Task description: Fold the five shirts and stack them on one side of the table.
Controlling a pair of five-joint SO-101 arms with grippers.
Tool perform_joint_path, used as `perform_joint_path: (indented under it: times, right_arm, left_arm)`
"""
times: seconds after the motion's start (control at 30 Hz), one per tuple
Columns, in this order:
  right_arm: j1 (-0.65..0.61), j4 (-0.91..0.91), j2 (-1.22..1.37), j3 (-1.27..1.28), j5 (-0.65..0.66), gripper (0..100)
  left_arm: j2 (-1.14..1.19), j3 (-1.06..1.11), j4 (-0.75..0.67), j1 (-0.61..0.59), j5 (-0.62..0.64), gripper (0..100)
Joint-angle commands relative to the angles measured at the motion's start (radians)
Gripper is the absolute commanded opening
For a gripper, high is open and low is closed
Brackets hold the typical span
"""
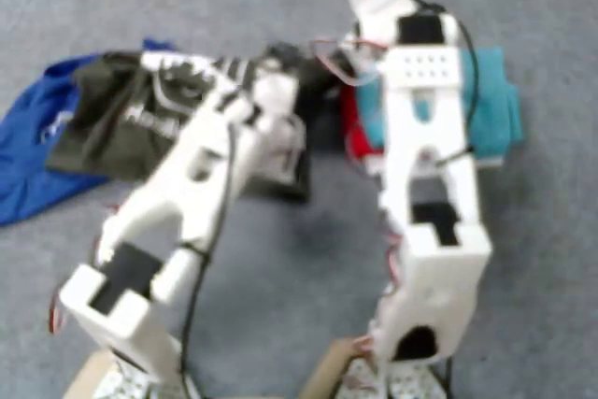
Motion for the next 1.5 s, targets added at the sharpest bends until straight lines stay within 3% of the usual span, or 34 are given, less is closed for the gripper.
perform_joint_path:
  times: [0.0, 0.17, 0.4, 0.5, 0.67, 0.83, 1.0, 1.23, 1.3, 1.47]
  right_arm:
    - [0.014, 0.003, -0.016, -0.051, 0.008, 1.3]
    - [0.014, 0.003, -0.016, -0.051, 0.006, 1.3]
    - [0.011, 0.003, -0.016, -0.051, 0.006, 1.3]
    - [0.009, 0.003, -0.016, -0.051, 0.006, 1.3]
    - [0.008, 0.005, -0.016, -0.051, 0.003, 1.3]
    - [-0.014, 0.101, -0.018, -0.120, -0.017, 1.3]
    - [-0.046, 0.267, -0.008, -0.266, -0.098, 1.4]
    - [-0.114, 0.450, -0.016, -0.344, -0.147, 1.5]
    - [-0.135, 0.529, -0.016, -0.383, -0.164, 1.5]
    - [-0.143, 0.537, -0.053, -0.328, -0.235, 1.5]
  left_arm:
    - [-0.006, 0.054, -0.086, 0.053, 0.049, 25]
    - [0.043, 0.119, -0.226, 0.051, 0.133, 25]
    - [0.204, 0.053, -0.235, 0.033, 0.158, 24]
    - [0.216, 0.022, -0.181, 0.038, 0.153, 20]
    - [0.213, -0.038, -0.097, 0.030, 0.051, 3]
    - [0.201, -0.154, 0.091, -0.005, -0.023, 3]
    - [-0.002, -0.147, 0.192, -0.120, -0.101, 3]
    - [-0.509, 0.148, 0.219, -0.288, -0.227, 3]
    - [-0.657, 0.208, 0.264, -0.364, -0.282, 3]
    - [-0.945, 0.257, 0.393, -0.621, -0.408, 3]
